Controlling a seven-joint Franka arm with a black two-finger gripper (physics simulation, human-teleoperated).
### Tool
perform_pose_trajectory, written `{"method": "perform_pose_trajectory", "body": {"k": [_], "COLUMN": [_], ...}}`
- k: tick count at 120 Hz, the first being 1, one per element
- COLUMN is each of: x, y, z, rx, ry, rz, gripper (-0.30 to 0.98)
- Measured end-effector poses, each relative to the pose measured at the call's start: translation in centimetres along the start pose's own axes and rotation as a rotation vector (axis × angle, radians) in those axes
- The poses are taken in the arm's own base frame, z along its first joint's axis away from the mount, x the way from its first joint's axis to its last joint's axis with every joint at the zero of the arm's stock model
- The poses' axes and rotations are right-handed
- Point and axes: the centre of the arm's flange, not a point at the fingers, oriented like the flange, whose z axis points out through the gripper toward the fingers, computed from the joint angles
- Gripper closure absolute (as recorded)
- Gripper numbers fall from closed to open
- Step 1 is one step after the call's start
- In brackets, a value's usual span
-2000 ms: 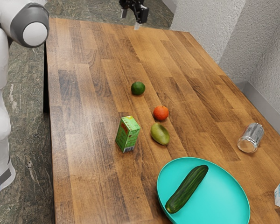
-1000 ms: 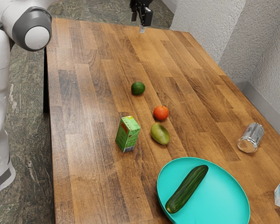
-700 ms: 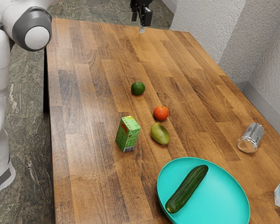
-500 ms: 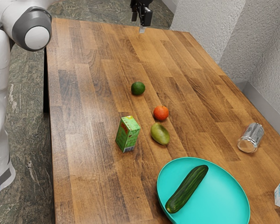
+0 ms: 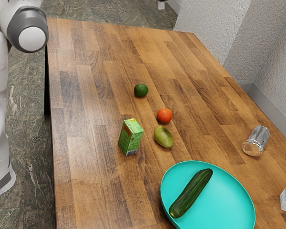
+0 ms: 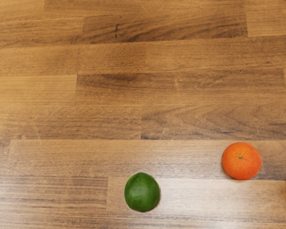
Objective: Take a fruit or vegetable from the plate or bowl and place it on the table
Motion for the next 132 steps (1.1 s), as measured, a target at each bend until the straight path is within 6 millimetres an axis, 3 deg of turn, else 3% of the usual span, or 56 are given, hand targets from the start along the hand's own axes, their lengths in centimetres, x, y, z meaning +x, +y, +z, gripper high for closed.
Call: {"method": "perform_pose_trajectory", "body": {"k": [10,18,30,38,61,84,95,101,114,132], "x": [2.5,4.3,5.9,6.7,7.5,7.2,6.3,6.1,6.3,6.4], "y": [8.3,13.9,19.9,22.9,27.4,32.4,35.9,35.7,32.8,34.3], "z": [0.7,3.1,6.4,8.4,13.6,15.3,15.0,15.7,17.9,22.1], "rx": [-0.063,-0.108,-0.148,-0.159,-0.168,-0.172,-0.185,-0.185,-0.138,-0.088], "ry": [0.007,-0.015,-0.048,-0.067,-0.116,-0.143,-0.175,-0.214,-0.293,-0.373], "rz": [0.151,0.244,0.332,0.369,0.374,0.205,0.082,-0.027,-0.264,-0.459], "gripper": [0.02,0.02,0.02,0.02,0.02,0.02,0.02,0.02,0.02,0.02]}}
